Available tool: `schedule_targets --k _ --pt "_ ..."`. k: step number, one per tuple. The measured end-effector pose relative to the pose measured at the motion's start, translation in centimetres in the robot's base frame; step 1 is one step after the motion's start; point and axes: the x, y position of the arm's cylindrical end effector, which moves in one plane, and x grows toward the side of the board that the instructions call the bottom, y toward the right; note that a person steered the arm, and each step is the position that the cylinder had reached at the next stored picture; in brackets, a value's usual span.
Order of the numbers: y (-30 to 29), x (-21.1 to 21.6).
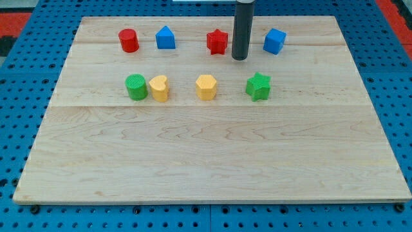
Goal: Slide the blue cube closer to the green star
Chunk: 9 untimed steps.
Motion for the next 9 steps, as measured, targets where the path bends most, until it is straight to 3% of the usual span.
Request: schedule_targets --k 7,9 --pt "-1.5 -0.5" --pt "1.2 0.3"
